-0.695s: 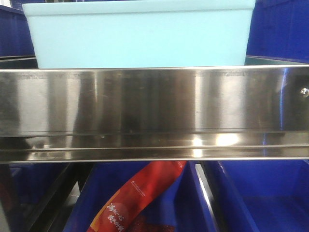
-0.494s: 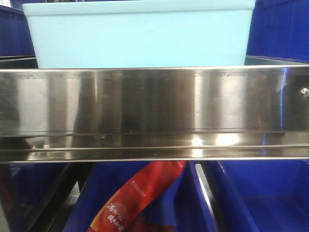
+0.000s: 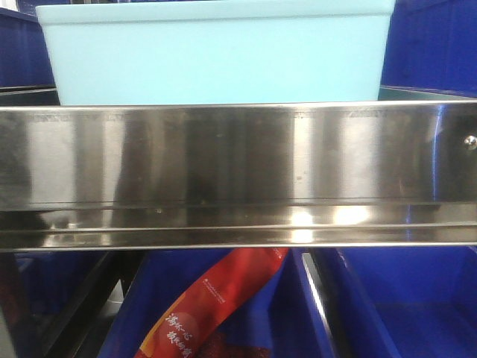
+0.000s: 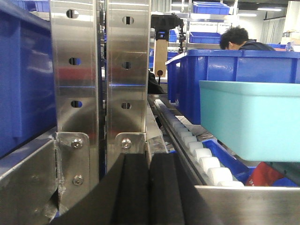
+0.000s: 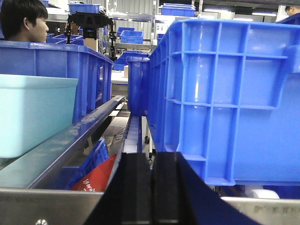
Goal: Fetch blue bin and place on conveyor start
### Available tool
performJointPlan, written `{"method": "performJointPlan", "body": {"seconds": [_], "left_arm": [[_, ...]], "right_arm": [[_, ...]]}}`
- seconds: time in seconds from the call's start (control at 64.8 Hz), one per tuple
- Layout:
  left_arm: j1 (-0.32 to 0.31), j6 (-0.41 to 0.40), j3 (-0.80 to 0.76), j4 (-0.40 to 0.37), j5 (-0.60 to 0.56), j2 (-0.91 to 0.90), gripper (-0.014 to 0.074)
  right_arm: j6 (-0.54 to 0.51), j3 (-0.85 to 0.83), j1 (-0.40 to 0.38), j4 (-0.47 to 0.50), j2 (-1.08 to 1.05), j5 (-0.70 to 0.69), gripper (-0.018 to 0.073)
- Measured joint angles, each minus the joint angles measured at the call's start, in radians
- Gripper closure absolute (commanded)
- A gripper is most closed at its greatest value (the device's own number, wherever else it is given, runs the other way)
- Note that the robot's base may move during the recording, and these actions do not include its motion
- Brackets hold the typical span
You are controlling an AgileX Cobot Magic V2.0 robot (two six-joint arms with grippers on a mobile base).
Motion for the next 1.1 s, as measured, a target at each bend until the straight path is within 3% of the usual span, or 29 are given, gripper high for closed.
{"method": "performJointPlan", "body": {"seconds": [0.324,0.463,0.571,0.726,1.096], "left_arm": [[0.0,0.003,0.0,0.007,-0.002,-0.002,0.0707],[0.0,0.003,-0.013,0.007,0.027,-0.002,0.0707],[0.0,0.005,-0.094,0.009,0.101,-0.002,0.0707],[0.0,0.006,-0.278,0.014,0.241,0.022,0.0707],[0.0,0.007,-0.676,0.014,0.561,0.438,0.0707]], "right_arm": [[0.0,0.0,0.0,0.0,0.0,0.0,0.0726],[0.0,0.0,0.0,0.0,-0.001,-0.063,0.0726],[0.0,-0.052,0.0,0.0,-0.001,-0.02,0.0726],[0.0,-0.271,0.0,0.0,0.001,0.148,0.0726],[0.0,-0.624,0.0,0.0,0.32,0.371,0.0726]]}}
